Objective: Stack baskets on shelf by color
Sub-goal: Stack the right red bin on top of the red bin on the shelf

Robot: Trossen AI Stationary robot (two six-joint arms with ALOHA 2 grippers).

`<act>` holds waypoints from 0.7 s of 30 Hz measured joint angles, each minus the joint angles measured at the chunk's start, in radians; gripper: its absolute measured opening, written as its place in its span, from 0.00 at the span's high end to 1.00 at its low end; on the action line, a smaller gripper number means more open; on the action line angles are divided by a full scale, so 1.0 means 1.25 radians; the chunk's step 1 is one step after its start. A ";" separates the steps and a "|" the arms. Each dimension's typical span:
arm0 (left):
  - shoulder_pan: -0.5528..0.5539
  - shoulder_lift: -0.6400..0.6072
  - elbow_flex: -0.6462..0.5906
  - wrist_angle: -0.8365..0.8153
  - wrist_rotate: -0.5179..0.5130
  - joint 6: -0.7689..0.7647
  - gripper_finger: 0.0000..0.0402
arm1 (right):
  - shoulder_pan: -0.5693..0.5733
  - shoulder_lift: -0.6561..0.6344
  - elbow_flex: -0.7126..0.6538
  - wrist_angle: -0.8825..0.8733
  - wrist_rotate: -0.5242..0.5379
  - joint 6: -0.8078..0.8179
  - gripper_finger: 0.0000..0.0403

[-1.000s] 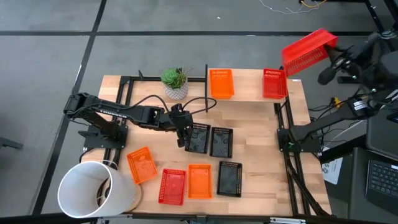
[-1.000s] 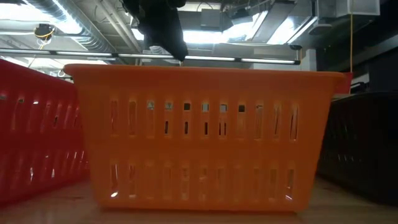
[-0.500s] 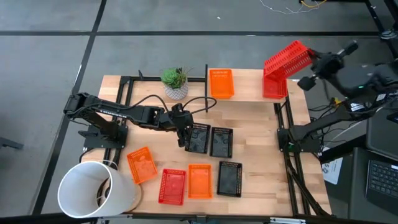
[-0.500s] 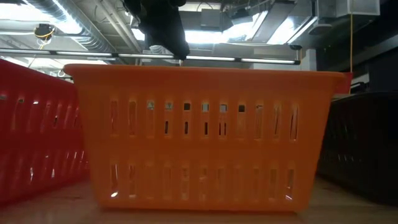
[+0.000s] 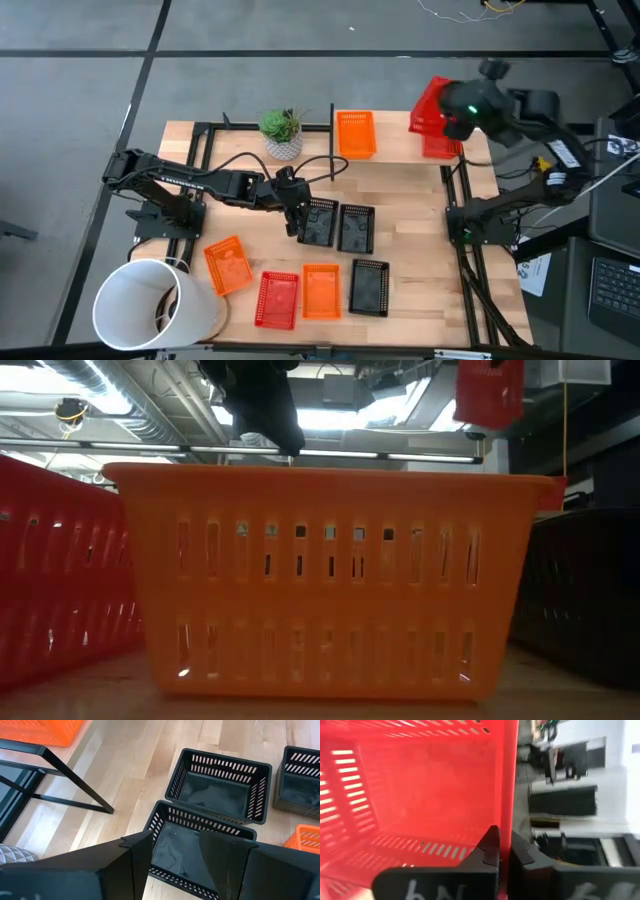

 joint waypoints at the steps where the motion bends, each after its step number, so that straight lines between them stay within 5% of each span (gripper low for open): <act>1: 0.000 0.000 0.000 0.000 0.000 0.000 0.61 | -0.033 0.014 0.002 -0.001 -0.001 -0.028 1.00; 8: 0.000 0.000 0.000 0.000 0.000 0.000 0.61 | -0.181 0.087 0.020 0.044 -0.158 -0.117 1.00; 13: 0.000 0.000 0.000 -0.001 0.000 0.000 0.61 | -0.222 0.118 0.021 0.001 -0.194 -0.200 1.00; 18: 0.000 0.000 0.000 -0.001 0.000 0.000 0.61 | -0.290 0.165 0.021 -0.030 -0.371 -0.187 1.00; 21: 0.000 0.000 0.000 -0.001 0.000 0.000 0.61 | -0.312 0.190 0.017 -0.027 -0.362 -0.176 1.00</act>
